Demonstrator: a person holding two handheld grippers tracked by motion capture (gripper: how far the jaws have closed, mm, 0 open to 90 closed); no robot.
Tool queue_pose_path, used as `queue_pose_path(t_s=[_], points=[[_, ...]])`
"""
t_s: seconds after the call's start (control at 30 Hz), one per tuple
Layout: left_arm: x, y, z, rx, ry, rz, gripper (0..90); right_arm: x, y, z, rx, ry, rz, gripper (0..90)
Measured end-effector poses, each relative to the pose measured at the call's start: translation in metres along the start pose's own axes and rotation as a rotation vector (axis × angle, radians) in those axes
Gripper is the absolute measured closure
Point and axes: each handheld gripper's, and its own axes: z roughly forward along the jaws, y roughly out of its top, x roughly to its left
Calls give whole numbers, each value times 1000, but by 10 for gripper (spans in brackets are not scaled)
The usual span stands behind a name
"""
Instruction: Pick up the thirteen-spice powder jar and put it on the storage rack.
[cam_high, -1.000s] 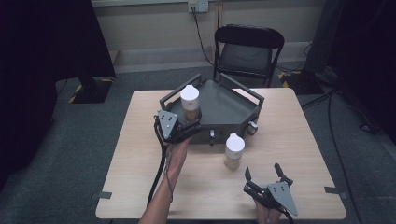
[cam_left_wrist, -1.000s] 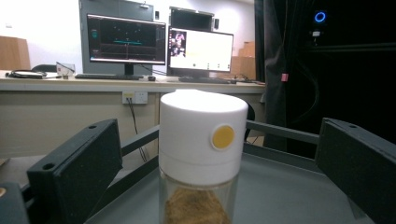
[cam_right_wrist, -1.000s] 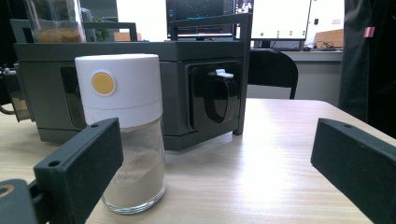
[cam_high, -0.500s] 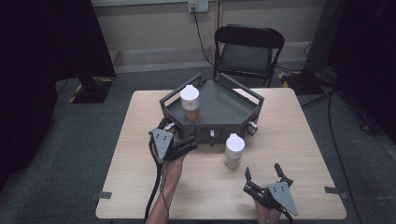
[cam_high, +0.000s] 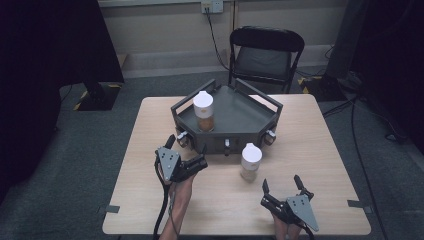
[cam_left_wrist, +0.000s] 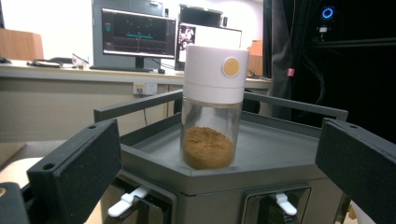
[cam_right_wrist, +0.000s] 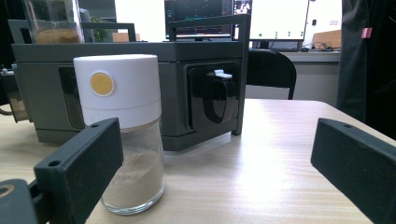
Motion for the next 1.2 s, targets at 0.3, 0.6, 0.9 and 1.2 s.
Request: queue_pose_path(t_s=[0.3,0.6,0.9,1.2], points=[[4,-9,-13,-3,-2,1,4,0,0,0,-1,0,-1,7],[5,-17,-25,-3,-3,28,3,0,0,0,-1,-1,0,7],[6,-29,-34,-19,17,17,0,0,0,0,-1,-1,0,7],[5,-40,-42,-5,43,22,0,0,0,0,-1,-2,-1,7]])
